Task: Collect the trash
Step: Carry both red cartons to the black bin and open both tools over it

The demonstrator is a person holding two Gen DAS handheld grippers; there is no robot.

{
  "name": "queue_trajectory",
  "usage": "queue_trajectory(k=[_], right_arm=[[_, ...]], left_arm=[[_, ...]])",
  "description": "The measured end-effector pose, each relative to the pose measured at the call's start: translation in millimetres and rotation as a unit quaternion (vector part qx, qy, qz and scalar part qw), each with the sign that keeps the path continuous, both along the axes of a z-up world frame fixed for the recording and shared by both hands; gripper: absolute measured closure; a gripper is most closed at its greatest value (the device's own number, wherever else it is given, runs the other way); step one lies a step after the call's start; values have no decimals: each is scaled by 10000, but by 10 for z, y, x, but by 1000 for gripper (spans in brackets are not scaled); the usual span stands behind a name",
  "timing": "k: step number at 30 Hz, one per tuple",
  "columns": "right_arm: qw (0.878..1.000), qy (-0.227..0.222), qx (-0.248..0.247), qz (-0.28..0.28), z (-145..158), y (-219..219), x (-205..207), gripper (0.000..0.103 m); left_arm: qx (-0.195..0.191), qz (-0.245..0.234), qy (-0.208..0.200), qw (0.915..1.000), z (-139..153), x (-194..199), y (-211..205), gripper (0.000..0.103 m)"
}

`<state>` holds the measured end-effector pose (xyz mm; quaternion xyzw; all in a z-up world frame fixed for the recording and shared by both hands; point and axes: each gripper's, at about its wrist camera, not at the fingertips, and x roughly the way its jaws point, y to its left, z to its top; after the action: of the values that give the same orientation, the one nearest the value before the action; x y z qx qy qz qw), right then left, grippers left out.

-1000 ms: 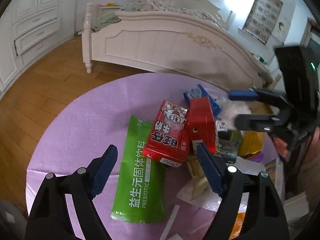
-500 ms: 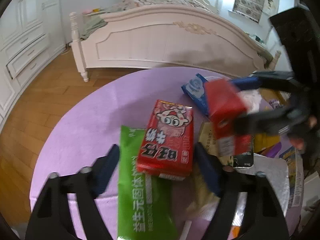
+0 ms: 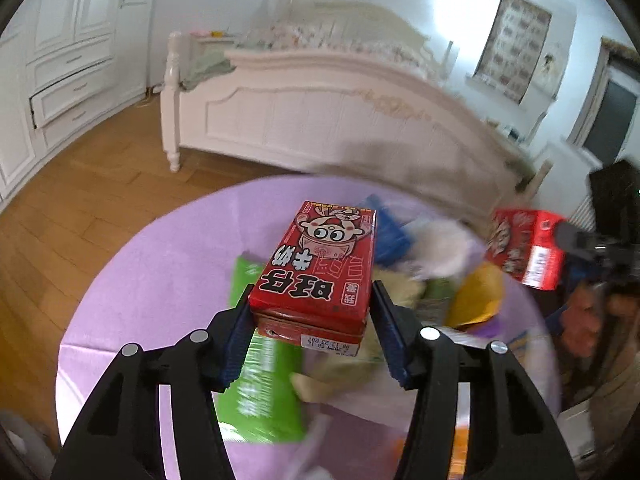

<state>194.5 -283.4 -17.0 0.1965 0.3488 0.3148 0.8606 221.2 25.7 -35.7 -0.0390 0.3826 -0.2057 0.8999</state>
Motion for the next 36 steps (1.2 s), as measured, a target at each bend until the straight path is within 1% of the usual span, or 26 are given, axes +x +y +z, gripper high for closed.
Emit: queue_trajectory(k=[3,5,7,8,10,11,12,14,16,17,19,21,23,25,28,31,32,33,36], right_arm=[[9977,-118,421,-517,57,-440,-251,14],[9933,-217,590,-970,67,-802,-431,14],[9868,-224,682,-1450,21,-1193,-603,14],[9839,-193,700,-1634,-23,-1340,-666,14],[9736,-33,645,-2190,-170,-1761,-836,14],[9700,16,582,-2360,-204,-1887,-900,14],[9638,119,485,-2621,-303,-2093,-996,14],[9553,311,365,-2916,-479,-2325,-1129,14],[9464,535,189,-3181,-709,-2572,-1262,14],[9435,632,103,-3251,-811,-2649,-1304,14],[9370,896,-151,-3374,-1049,-2761,-1337,14],[9308,1150,-464,-3438,-1259,-2814,-1316,14],[9283,1391,-629,-3391,-1474,-2871,-1284,14],[9263,1511,-872,-3341,-1643,-2812,-1226,14],[9236,1658,-1280,-3211,-1834,-2742,-1101,14],[9201,1826,-1536,-3105,-1926,-2627,-927,14],[9192,1868,-1605,-3073,-1957,-2585,-804,14],[9185,1899,-1658,-3046,-1995,-2566,-780,14],[9183,1970,-1685,-2993,-2126,-2551,-722,14]], left_arm=[[-194,-149,-166,9996,239,-147,-223,48],[-317,-418,-277,9982,386,-267,-538,48],[-419,-708,-299,9962,452,-337,-847,48],[-471,-931,-277,9942,472,-372,-1111,48],[-432,-1223,-219,9913,437,-407,-1541,48],[-422,-1389,-137,9893,388,-418,-1791,48],[-431,-1557,-27,9869,326,-419,-2018,48],[-430,-1789,178,9828,190,-370,-2362,48],[-380,-2053,488,9767,8,-330,-2803,48],[-327,-2181,632,9733,-97,-320,-3047,48],[-129,-2327,803,9691,-270,-275,-3389,48],[135,-2371,933,9669,-425,-258,-3677,48],[416,-2381,1090,9642,-601,-181,-3947,48],[616,-2371,1172,9624,-703,-141,-4109,48],[843,-2368,1283,9594,-820,-179,-4307,48],[1061,-2323,1426,9563,-941,-152,-4404,48],[1168,-2291,1375,9565,-968,-149,-4446,48],[1227,-2308,1314,9563,-945,-188,-4462,48],[1341,-2310,1295,9549,-950,-177,-4528,48]])
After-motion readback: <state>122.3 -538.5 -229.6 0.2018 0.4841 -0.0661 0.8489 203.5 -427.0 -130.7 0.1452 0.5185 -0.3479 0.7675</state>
